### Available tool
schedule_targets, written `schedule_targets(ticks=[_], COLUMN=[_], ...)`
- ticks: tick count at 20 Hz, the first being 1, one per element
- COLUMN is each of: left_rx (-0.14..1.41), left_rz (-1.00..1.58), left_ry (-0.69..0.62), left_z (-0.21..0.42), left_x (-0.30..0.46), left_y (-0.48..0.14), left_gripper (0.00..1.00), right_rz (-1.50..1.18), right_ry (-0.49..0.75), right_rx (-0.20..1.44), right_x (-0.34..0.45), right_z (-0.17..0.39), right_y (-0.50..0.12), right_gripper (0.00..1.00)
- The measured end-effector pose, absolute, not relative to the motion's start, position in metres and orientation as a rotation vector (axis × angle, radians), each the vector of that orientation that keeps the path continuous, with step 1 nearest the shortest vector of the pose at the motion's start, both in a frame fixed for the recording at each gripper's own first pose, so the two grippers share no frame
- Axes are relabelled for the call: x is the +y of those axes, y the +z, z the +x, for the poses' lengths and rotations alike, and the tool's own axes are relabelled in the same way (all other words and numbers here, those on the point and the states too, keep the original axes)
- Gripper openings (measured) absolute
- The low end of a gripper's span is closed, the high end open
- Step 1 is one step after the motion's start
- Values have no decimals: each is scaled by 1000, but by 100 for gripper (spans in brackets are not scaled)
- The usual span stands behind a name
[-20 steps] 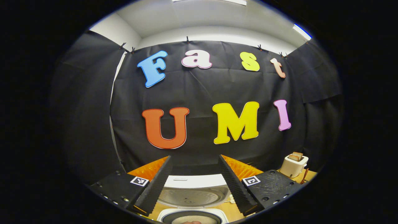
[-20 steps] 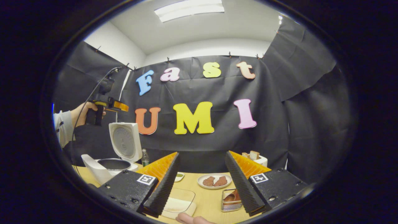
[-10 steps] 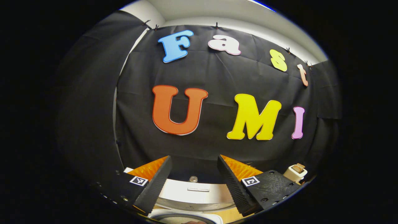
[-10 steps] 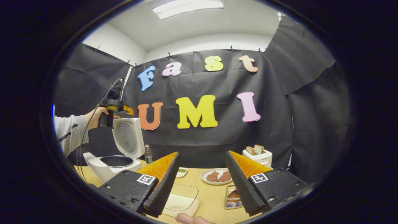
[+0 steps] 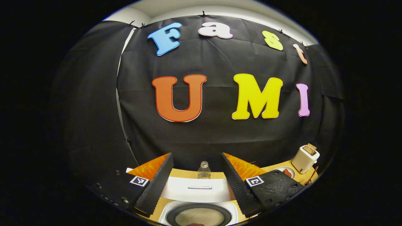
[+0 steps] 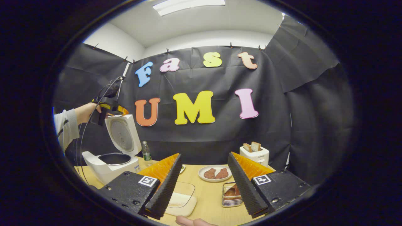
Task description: Close the left gripper, press the button to open the rice cooker; take a wooden spoon from the chopstick holder with the right hand, scoop a spoonful of rice and pour it into the rice cooker, then put the wooden spoon back into the chopstick holder.
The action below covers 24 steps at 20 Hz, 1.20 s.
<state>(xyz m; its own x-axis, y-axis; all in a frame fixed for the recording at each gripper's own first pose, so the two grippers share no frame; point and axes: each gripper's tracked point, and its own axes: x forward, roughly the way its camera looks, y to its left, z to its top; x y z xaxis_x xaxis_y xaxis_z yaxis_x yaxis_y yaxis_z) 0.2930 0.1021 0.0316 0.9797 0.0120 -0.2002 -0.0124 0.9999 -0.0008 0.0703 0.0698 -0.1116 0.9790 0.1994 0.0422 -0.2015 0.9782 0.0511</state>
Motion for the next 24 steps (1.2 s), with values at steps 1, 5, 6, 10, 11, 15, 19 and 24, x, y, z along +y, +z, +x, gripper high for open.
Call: schedule_targets(ticks=[1, 5, 6, 10, 11, 15, 19, 24], left_rx=[207, 222, 230, 372, 393, 482, 555, 645], left_rz=[1, -16, -23, -30, -20, 13, 13, 8], left_ry=[10, -30, -39, -68, -67, -66, -56, -58], left_z=[285, 252, 244, 209, 200, 166, 144, 114], left_x=[102, 99, 98, 92, 93, 90, 85, 82], left_y=[30, 17, 12, -39, -47, -85, -118, -158], left_gripper=[96, 96, 96, 95, 94, 96, 96, 97], right_rz=[52, 68, 75, 49, 47, 26, -19, -62], right_ry=[205, 270, 299, 328, 357, 378, 324, 399], right_rx=[-39, -24, -5, 34, 44, 19, -20, -22], right_x=[70, 79, 85, 91, 99, 105, 101, 122], right_z=[65, 40, 32, 9, 0, -25, -45, -91], right_y=[-109, -109, -114, -115, -116, -104, -93, -87], right_gripper=[95, 95, 95, 95, 95, 96, 95, 96])
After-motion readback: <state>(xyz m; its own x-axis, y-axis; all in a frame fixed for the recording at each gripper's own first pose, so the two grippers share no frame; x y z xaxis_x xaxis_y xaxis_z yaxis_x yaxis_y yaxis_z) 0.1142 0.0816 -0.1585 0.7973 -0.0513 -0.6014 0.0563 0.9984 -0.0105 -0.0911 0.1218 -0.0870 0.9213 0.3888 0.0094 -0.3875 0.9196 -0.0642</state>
